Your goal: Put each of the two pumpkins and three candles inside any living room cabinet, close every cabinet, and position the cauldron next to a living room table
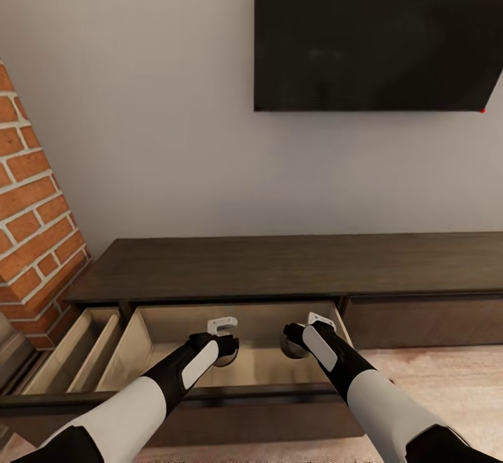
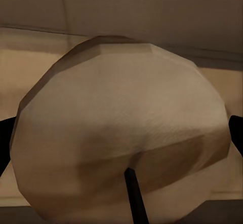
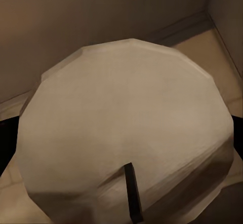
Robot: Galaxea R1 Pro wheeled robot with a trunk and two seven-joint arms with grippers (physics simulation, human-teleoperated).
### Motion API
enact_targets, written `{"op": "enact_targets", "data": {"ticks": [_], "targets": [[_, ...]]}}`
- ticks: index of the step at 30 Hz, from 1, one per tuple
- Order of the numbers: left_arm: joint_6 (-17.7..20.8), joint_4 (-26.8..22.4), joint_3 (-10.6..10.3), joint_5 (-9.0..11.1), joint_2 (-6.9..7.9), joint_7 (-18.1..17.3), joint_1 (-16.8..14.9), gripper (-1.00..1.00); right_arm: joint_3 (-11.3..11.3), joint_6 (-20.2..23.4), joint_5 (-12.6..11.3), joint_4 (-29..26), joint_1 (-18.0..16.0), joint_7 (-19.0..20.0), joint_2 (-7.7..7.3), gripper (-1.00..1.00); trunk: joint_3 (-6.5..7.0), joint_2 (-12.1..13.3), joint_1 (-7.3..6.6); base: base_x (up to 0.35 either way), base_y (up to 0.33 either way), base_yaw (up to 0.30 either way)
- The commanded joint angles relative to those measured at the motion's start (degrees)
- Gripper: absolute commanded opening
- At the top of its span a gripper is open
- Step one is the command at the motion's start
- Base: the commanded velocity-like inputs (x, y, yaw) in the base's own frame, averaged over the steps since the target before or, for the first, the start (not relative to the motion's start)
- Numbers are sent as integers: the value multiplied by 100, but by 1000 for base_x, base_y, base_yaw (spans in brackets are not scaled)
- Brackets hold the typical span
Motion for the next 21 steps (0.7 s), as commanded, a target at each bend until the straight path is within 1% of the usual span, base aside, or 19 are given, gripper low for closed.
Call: {"op": "enact_targets", "data": {"ticks": [1,21], "targets": [[5,-10,-36,51,1,49,-6,-100,36,12,-39,-11,-5,-46,-5,-100,-15,-3,-1,0,0,0],[12,-10,-37,64,3,44,-6,-100,40,32,-39,-13,-4,-19,-5,-100,-204,-3,-1,0,0,0]]}}
